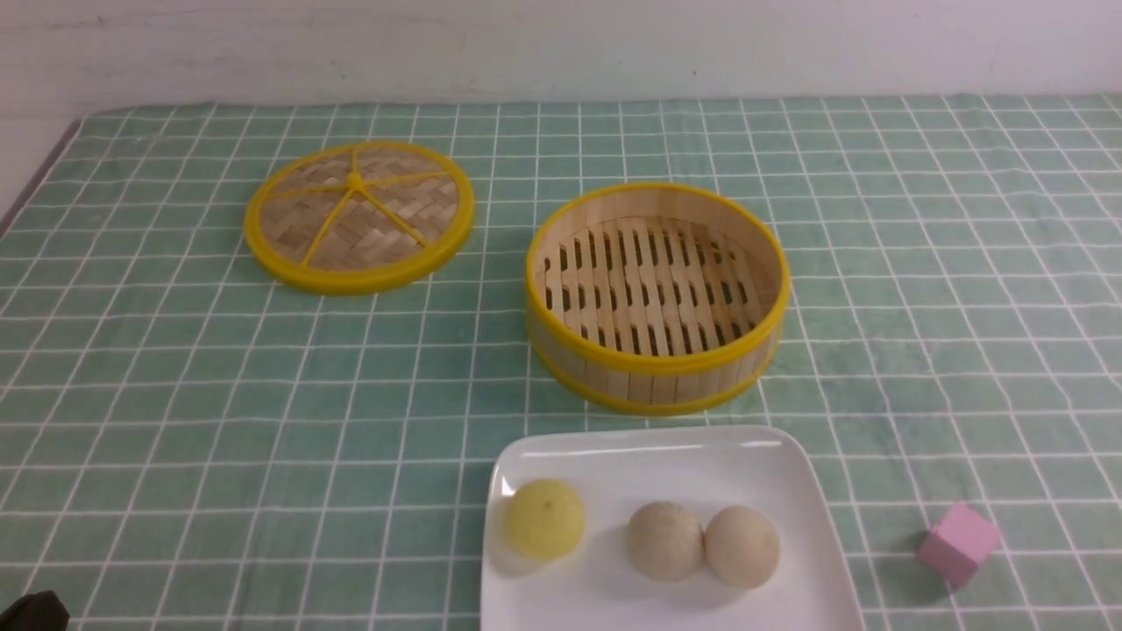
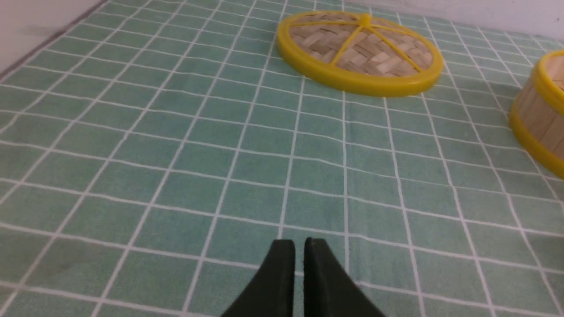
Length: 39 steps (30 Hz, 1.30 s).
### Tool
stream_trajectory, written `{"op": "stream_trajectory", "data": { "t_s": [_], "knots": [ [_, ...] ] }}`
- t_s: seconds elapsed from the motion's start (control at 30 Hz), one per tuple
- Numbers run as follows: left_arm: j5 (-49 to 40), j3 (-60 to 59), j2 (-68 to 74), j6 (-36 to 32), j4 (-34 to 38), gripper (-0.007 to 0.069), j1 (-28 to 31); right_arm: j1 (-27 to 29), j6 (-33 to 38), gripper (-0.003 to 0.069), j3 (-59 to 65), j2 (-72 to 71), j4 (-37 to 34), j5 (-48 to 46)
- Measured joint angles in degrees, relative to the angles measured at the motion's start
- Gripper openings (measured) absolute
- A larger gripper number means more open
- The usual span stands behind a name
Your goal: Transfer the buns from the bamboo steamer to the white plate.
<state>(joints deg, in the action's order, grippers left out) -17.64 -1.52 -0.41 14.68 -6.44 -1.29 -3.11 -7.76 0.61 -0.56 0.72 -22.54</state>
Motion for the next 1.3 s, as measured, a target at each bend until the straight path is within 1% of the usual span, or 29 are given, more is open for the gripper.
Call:
{"op": "stream_trajectory", "data": {
  "t_s": [0.2, 1.3],
  "knots": [
    [-3.2, 0.0, -0.2, 0.0, -1.4, 0.0073, 0.3, 0.0, 0.0, 0.0122, 0.0, 0.0, 0.0, 0.0],
    [-3.5, 0.0, -0.2, 0.0, -3.1, 0.0108, 0.3, 0.0, 0.0, 0.0155, 0.0, 0.0, 0.0, 0.0]
  ]
}}
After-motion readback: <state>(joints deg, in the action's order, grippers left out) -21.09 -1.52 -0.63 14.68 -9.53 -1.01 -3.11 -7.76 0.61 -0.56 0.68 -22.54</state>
